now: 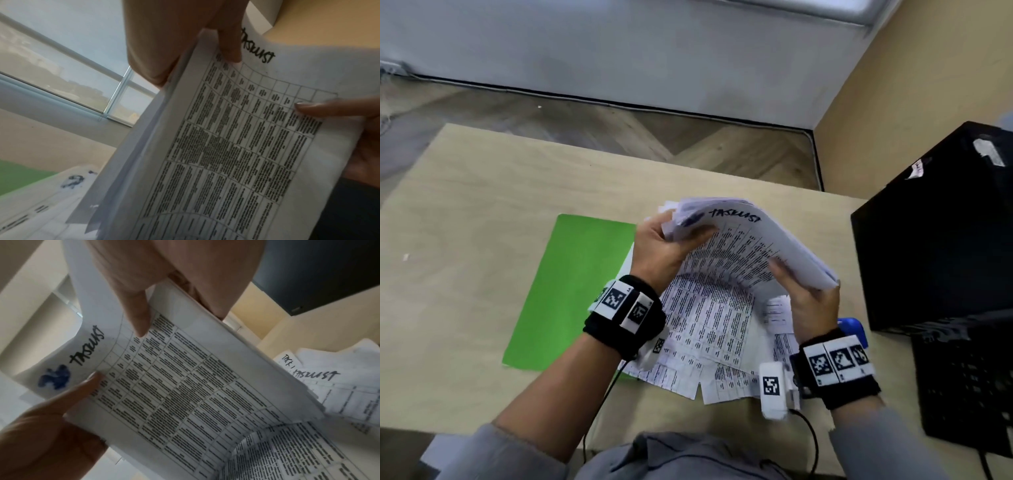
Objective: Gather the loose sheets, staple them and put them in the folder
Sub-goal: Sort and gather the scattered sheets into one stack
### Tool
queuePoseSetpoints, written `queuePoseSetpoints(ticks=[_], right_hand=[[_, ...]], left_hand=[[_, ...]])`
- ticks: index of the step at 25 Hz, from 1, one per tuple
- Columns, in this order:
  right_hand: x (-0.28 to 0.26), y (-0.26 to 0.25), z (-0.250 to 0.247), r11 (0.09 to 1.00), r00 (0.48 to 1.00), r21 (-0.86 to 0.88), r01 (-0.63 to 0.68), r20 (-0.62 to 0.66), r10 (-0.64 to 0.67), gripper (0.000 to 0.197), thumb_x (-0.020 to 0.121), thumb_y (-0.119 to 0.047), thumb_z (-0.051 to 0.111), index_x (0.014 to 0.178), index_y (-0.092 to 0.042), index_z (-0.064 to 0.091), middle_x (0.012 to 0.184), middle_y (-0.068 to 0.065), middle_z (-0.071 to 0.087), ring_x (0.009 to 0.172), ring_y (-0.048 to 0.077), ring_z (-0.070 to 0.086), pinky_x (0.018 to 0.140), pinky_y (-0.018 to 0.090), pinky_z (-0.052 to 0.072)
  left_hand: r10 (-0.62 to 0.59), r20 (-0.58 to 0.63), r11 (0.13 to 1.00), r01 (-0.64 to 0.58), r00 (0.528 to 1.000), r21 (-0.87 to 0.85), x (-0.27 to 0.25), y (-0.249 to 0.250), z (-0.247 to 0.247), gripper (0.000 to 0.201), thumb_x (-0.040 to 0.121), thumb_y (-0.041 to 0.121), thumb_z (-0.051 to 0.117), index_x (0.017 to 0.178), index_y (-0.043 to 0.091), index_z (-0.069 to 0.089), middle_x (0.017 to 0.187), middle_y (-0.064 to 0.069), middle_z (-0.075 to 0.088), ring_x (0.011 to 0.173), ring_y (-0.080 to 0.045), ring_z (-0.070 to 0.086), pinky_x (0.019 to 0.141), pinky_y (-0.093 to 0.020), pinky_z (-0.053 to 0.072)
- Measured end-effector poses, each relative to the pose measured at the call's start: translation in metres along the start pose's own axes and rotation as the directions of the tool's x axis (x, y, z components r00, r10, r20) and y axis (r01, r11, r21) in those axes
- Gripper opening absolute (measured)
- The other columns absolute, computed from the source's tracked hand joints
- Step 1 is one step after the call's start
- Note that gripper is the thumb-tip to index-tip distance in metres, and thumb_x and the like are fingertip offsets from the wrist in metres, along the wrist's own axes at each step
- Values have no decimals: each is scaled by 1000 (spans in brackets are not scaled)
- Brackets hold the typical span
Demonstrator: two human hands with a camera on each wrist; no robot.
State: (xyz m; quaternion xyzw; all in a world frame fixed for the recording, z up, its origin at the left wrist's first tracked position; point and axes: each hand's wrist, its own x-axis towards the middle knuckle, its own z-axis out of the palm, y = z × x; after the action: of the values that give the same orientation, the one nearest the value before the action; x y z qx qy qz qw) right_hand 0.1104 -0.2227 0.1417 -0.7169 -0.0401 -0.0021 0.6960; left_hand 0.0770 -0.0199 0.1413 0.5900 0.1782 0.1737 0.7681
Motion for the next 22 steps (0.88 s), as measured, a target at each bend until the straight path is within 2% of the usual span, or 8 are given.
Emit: queuePoseSetpoints(ticks=[4, 8, 11, 14, 16, 17, 19, 22], right_hand=[[-3, 0, 2, 998, 998, 62, -19, -55, 22, 44, 80, 6, 73, 84, -39, 75, 80, -13, 71, 77, 0, 66, 70, 17, 55], [-7, 24, -2, 974, 974, -21, -225, 7, 225, 33, 85, -2, 70, 115, -14, 61, 96, -3, 66, 90, 3, 69, 65, 11, 54], [7, 32, -23, 979, 959, -126, -160, -254, 124, 26, 93, -18, 66, 114, -3, 64, 88, -2, 68, 67, -4, 66, 59, 16, 52], [26, 46, -64, 973, 868, -114, -199, -481, 122, 23, 93, -21, 64, 115, -15, 67, 95, -7, 71, 79, 5, 68, 77, 25, 56], [32, 67, -85, 890, 820, -145, -433, -473, 323, 22, 89, -21, 65, 108, -11, 66, 93, 0, 70, 74, 12, 69, 80, 37, 59], [29, 84, -91, 767, 780, -266, -584, -443, 441, 29, 86, -29, 66, 105, -6, 65, 89, 4, 69, 68, 16, 69, 73, 37, 60], [19, 108, -89, 529, 704, -475, -703, -364, 610, 50, 79, -46, 69, 99, -1, 62, 82, 10, 69, 70, 24, 68, 69, 36, 58], [4, 129, -67, 552, 656, -400, -732, -195, 729, 46, 85, -35, 70, 114, 1, 64, 101, 13, 72, 93, 30, 69, 91, 46, 55]], left_hand=[[30, 20, 998, -29, 999, -53, -4, 2, 1, 23, 75, -7, 74, 85, 13, 76, 76, 5, 76, 71, -11, 70, 71, -24, 56], [-241, 44, 969, 238, 970, 68, -4, -28, -5, 28, 71, -7, 78, 93, 8, 70, 87, -1, 76, 82, -19, 71, 70, -26, 58], [-405, 34, 796, 333, 914, 506, 9, -73, -26, 38, 70, 1, 80, 104, 10, 64, 107, -7, 69, 99, -27, 67, 88, -43, 56], [-381, -162, 553, 365, 910, 749, 17, -101, -40, 44, 76, 22, 80, 112, 9, 59, 110, -5, 65, 101, -23, 63, 93, -40, 52], [-371, -196, 442, 358, 908, 822, 22, -110, -38, 39, 78, 28, 77, 109, 11, 59, 105, -6, 65, 96, -24, 62, 86, -36, 52], [-380, -198, 381, 348, 904, 856, 24, -113, -35, 33, 81, 26, 73, 107, 12, 60, 104, -6, 65, 95, -25, 61, 82, -35, 51], [-362, -218, 283, 330, 906, 901, 28, -115, -26, 23, 84, 19, 63, 106, 14, 63, 108, -9, 63, 99, -27, 59, 84, -36, 50], [-260, -268, 264, 335, 928, 904, 32, -117, -16, 29, 85, 13, 59, 113, 7, 60, 120, -16, 50, 113, -32, 49, 95, -41, 46]])
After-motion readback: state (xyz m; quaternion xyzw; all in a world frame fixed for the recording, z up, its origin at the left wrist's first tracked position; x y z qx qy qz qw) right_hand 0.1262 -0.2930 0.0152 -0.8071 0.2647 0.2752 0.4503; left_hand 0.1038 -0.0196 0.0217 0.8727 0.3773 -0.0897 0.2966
